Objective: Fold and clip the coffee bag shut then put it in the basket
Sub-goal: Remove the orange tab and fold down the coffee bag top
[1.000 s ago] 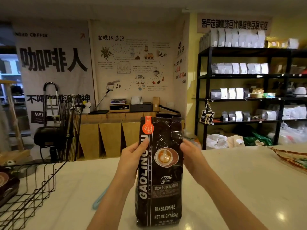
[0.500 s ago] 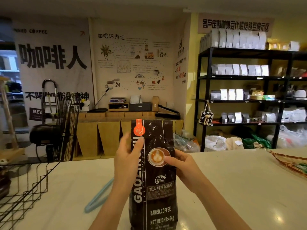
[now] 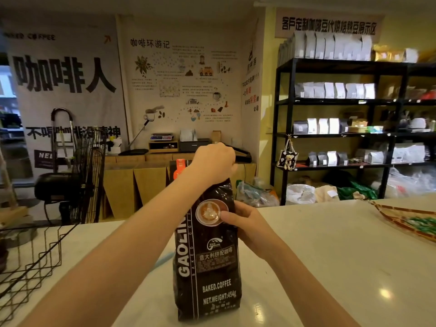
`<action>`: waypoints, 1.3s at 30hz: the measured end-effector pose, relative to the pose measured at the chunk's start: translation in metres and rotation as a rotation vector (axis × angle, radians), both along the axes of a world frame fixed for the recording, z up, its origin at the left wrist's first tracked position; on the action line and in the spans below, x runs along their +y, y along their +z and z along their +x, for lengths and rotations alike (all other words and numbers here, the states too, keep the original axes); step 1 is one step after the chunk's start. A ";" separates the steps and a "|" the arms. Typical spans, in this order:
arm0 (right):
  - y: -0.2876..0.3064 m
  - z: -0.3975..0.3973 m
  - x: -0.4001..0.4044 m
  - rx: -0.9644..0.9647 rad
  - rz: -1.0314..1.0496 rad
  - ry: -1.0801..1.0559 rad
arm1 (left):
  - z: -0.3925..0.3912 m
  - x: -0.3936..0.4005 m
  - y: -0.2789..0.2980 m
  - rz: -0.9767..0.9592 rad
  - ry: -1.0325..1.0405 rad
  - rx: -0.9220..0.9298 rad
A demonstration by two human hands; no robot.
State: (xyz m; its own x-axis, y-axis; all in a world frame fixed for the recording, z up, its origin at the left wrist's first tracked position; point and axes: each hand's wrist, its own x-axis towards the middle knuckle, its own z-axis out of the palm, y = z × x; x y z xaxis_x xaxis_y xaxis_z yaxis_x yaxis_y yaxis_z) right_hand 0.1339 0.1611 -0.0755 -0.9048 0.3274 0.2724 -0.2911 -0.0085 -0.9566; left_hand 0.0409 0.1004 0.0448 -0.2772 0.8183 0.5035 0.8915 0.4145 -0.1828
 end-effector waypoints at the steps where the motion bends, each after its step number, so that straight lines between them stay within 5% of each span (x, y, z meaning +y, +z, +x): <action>1: 0.001 0.001 0.000 -0.004 0.018 0.005 | -0.001 0.001 -0.001 0.058 -0.011 -0.028; 15: -0.011 -0.005 0.003 -0.028 -0.007 -0.025 | -0.005 0.000 -0.010 0.241 -0.062 0.110; 18: -0.012 -0.007 0.005 -0.023 -0.016 -0.036 | -0.007 -0.019 -0.013 0.402 -0.104 -0.121; 22: -0.015 -0.008 0.008 -0.032 -0.062 -0.020 | -0.003 -0.064 -0.058 0.879 -0.173 -0.437; 24: -0.019 -0.009 0.008 -0.037 -0.097 -0.003 | -0.002 -0.077 -0.092 0.985 -0.204 -0.828; 28: -0.026 -0.010 0.006 -0.055 -0.137 0.059 | -0.008 -0.078 -0.141 0.863 -0.183 -1.503; 34: -0.043 -0.017 -0.012 0.038 0.071 -0.244 | 0.001 -0.074 -0.162 0.948 -0.265 -1.492; 39: -0.057 -0.019 -0.029 0.165 -0.092 -0.444 | 0.003 -0.074 -0.165 1.020 -0.258 -1.440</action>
State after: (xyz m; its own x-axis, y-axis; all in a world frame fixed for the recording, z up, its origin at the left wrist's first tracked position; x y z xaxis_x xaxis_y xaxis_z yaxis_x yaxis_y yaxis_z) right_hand 0.1148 0.1322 -0.1327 -0.6191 0.7017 0.3526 -0.4341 0.0684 -0.8983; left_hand 0.0434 0.0264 -0.1205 -0.8413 0.4573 0.2882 0.1540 -0.3084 0.9387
